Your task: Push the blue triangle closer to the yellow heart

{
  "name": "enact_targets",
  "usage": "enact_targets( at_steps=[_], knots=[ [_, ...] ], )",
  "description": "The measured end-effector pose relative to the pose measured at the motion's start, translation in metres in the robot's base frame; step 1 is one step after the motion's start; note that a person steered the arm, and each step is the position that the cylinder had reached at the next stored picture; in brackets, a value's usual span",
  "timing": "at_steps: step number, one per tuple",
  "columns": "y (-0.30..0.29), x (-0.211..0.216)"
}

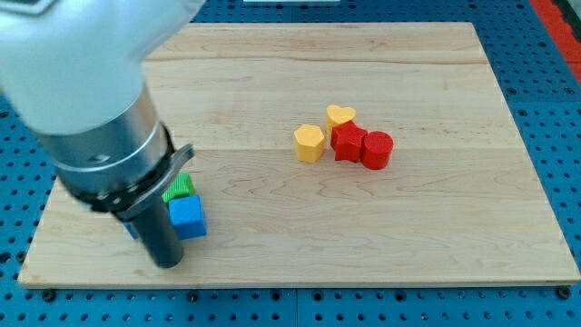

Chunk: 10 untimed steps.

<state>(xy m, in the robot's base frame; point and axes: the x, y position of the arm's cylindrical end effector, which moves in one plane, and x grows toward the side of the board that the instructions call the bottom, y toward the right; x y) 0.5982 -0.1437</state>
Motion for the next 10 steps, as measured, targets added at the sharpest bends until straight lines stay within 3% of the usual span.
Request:
enact_targets(
  at_steps=[1, 3, 5, 7, 8, 9, 10],
  knots=[
    [-0.048, -0.009],
    [0.004, -0.082],
    [-0.042, -0.089],
    [-0.02, -0.105],
    [-0.054, -0.075],
    [-0.13, -0.083],
    [-0.123, -0.1]
  ],
)
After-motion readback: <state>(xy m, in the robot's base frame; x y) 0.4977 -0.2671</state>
